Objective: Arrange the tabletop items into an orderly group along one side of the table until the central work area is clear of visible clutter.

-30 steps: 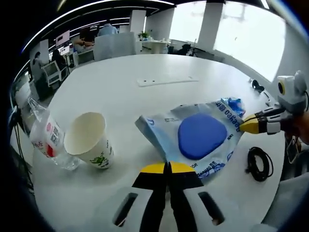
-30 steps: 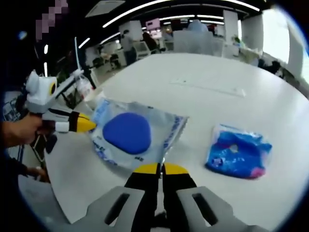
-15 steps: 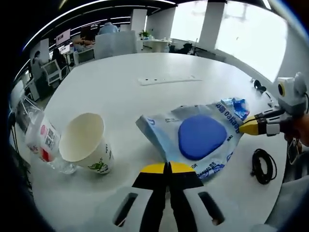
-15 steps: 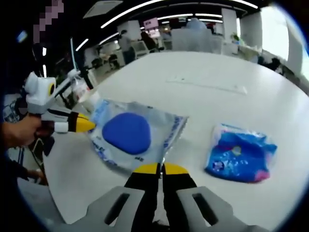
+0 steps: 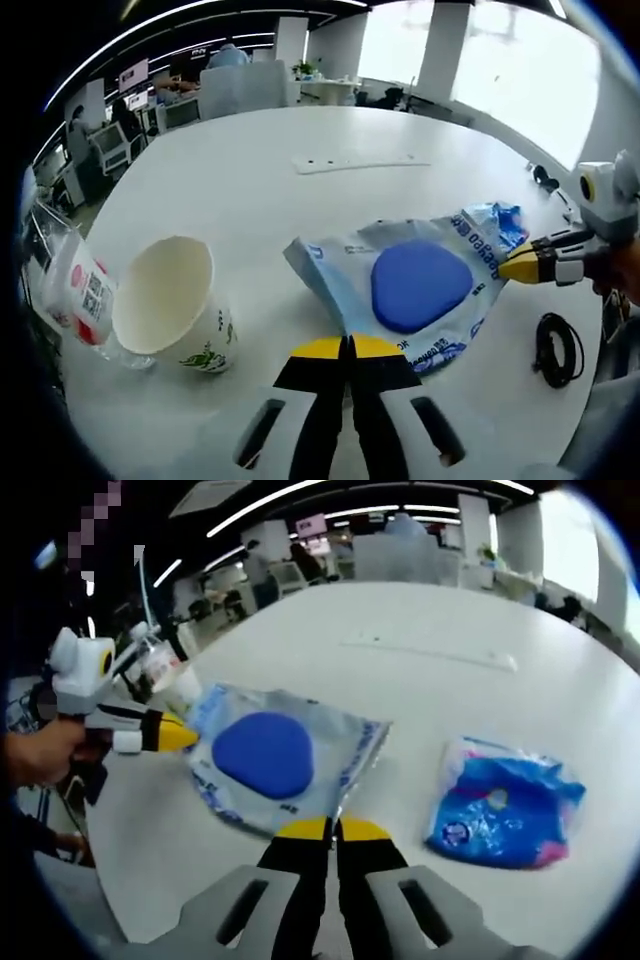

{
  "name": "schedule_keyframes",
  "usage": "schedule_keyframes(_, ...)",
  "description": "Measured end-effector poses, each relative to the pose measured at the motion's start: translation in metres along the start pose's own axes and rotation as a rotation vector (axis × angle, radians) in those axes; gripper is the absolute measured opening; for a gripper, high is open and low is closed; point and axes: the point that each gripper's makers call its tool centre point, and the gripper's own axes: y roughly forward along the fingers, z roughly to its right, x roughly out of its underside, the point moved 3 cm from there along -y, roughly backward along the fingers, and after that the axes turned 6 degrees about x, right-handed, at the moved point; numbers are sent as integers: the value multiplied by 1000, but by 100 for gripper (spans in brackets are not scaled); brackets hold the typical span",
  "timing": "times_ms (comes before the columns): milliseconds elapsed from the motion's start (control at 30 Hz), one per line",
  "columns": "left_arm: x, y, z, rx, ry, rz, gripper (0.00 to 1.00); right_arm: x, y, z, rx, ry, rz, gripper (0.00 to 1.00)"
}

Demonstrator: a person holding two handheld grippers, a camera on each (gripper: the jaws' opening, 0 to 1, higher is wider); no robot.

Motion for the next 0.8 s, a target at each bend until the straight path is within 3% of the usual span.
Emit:
schedule_keyframes(600,4,10,-13,-41,28,-24,3,0,18,1,39,101,-26,0)
schedule_keyframes(800,-1,4,-16,-65,47,18,12,-1,20,3,59,147,-36,0)
